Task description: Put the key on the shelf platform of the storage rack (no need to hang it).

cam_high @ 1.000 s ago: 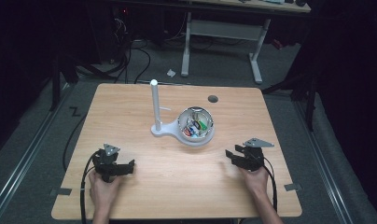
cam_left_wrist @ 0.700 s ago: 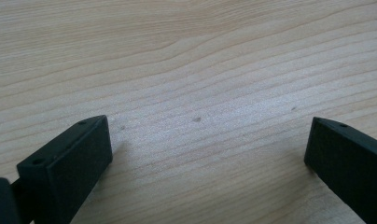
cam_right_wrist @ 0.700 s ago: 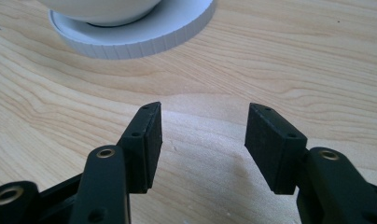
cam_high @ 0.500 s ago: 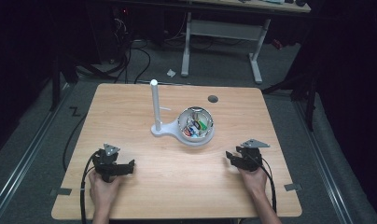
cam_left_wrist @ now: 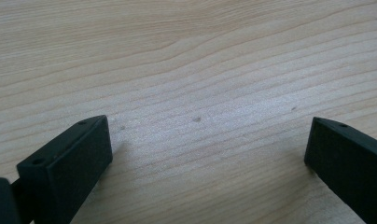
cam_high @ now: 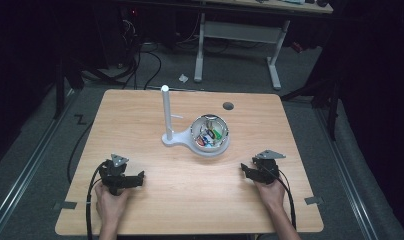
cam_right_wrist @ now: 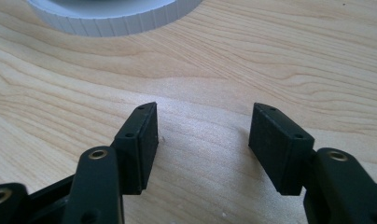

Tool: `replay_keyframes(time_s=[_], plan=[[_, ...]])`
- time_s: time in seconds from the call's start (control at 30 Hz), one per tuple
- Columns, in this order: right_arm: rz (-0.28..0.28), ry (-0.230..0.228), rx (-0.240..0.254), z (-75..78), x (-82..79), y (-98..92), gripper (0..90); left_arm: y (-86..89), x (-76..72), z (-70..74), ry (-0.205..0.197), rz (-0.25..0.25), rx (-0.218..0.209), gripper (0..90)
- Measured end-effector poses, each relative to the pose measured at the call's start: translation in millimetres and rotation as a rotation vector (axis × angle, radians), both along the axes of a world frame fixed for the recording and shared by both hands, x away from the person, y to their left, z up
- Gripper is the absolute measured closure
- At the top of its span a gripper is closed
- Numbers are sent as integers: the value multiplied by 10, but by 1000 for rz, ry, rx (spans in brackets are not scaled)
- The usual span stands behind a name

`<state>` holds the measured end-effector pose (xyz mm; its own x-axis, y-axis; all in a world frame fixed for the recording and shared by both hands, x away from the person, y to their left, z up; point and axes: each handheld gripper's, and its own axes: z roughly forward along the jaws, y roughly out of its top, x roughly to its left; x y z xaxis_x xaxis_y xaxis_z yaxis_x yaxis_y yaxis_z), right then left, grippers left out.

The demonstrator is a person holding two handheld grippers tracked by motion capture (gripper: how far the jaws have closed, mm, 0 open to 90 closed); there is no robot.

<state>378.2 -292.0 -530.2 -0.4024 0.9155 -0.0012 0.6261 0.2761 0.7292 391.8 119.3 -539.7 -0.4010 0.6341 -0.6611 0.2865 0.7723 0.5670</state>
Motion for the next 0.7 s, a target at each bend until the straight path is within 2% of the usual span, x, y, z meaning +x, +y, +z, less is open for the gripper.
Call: replay_keyframes(time_s=[0.07,0.7], plan=[[2,-6,-18,-3,0,15,401,0,0,0,0,0,0,10],[-3,-2,-19,-4,6,12,369,-1,-1,0,0,0,0,10]])
